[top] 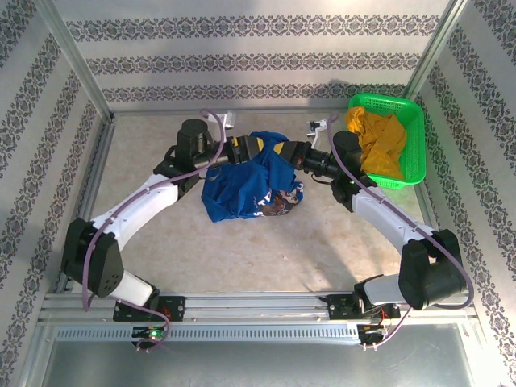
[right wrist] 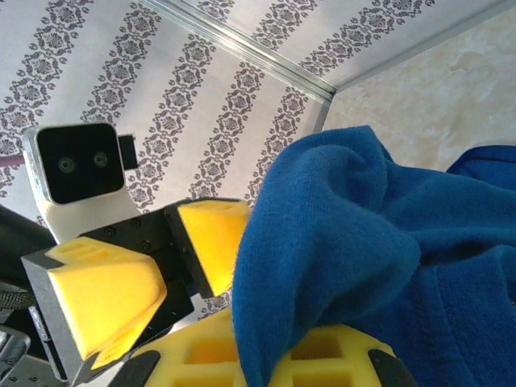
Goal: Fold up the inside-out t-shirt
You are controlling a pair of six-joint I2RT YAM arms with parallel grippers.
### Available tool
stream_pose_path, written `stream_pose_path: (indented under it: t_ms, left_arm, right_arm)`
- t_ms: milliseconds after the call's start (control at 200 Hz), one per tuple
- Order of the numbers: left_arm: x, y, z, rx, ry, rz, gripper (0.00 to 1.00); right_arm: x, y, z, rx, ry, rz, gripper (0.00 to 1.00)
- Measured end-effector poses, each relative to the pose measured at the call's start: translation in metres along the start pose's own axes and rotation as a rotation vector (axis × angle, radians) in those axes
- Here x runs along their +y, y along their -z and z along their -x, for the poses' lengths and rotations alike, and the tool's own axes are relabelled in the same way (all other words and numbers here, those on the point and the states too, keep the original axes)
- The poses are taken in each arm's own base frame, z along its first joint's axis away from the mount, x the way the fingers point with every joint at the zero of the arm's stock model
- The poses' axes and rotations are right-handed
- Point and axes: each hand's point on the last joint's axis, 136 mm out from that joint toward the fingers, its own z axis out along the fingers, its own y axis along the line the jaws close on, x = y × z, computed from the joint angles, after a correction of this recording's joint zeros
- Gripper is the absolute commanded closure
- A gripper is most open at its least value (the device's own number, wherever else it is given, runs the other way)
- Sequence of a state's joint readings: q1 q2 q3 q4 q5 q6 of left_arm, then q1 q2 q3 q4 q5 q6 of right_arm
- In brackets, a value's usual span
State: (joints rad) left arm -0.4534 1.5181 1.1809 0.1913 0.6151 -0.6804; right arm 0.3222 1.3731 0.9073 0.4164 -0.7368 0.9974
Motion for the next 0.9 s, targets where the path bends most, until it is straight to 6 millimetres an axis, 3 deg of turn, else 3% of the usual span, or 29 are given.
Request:
stream_pose_path:
  t_ms: [85, 225, 340, 425, 630, 899]
  left_arm:
    - [0.011, -0.017, -0.010, 0.023, 0.019, -0.011, 0.44]
    - [0.052, -0.039, -0.047, 0.101, 0.087, 0.023, 0.44]
    - [0.081, -0.037, -0.086, 0.172, 0.143, 0.072, 0.43]
    - [0.088, -0.031, -0.100, 0.194, 0.163, 0.089, 0.41]
    - [0.070, -0.022, -0.086, 0.161, 0.135, 0.061, 0.39]
    - [0.044, -0.031, -0.056, 0.126, 0.090, -0.009, 0.37]
  right_arm:
    - [0.001, 0.000, -0.001, 0.004, -0.003, 0.003, 1.00]
    - [0.000, 0.001, 0.001, -0.002, -0.016, 0.000, 1.00]
    - [-0.002, 0.003, 0.004, -0.009, -0.025, -0.004, 1.00]
    - [-0.002, 0.004, 0.005, -0.011, -0.026, -0.003, 1.00]
    - [-0.001, 0.004, 0.005, -0.009, -0.022, 0.004, 1.00]
    - [0.001, 0.003, 0.005, -0.010, -0.019, 0.010, 1.00]
